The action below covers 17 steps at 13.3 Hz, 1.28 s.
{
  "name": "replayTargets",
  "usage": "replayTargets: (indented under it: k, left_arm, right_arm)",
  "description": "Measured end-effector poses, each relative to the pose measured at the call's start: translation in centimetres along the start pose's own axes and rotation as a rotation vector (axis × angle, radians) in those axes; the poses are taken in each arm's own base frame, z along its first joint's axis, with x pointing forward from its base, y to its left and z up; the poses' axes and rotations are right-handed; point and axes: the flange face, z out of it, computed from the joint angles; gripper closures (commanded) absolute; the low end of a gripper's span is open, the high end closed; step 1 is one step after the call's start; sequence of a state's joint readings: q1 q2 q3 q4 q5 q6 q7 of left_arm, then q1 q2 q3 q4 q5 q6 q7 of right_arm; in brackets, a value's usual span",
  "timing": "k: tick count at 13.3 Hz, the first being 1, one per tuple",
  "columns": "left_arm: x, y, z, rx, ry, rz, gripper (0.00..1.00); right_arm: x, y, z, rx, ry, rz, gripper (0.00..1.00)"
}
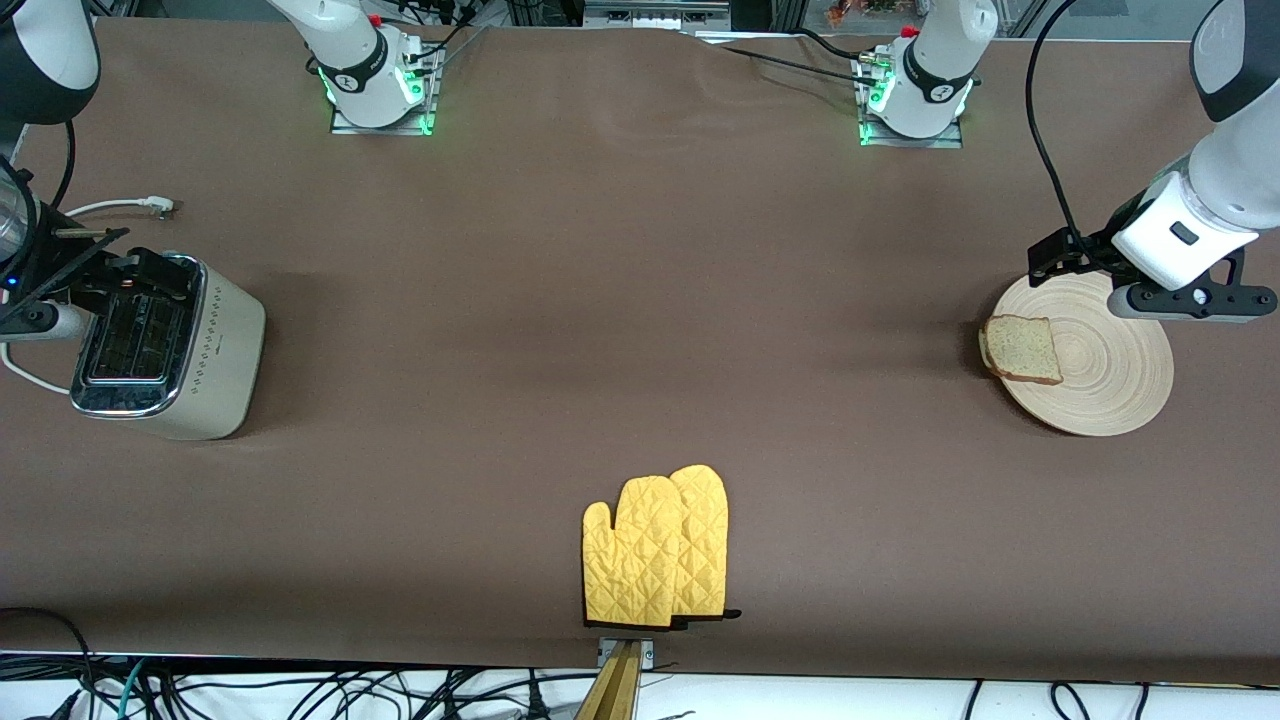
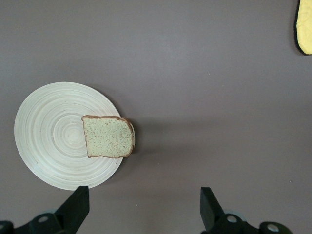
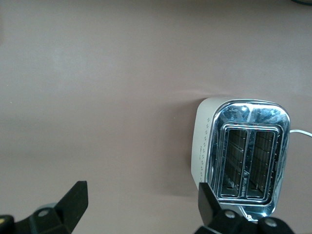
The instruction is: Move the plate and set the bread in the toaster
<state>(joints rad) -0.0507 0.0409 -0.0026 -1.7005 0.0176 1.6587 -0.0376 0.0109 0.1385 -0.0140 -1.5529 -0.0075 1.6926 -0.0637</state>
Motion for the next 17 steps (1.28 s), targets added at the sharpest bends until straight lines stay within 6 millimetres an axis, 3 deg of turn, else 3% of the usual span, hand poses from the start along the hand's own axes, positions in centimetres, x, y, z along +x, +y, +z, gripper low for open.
replayTargets:
  k: [8,12,14,17]
  left_arm:
    - [0.1,-0.8,-0.8,-0.001,0.010,-0.016,0.00]
    - [-0.5,-1.2,0.0,0.000,-0.059,-0.023,0.00]
    - [-1.0,-3.1,0.8,-0.003,-0.125,-0.058,0.00]
    - [-0.4,-8.8,2.7,-0.016,-0.180,-0.160,0.00]
  right_arm:
    - [0.0,0.0,0.0,0.000,0.000,0.000,0.00]
    - [0.0,0.0,0.0,0.000,0.000,0.000,0.00]
    - [0.0,0.0,0.0,0.000,0.000,0.000,0.00]
    - [0.0,0.0,0.0,0.000,0.000,0.001,0.00]
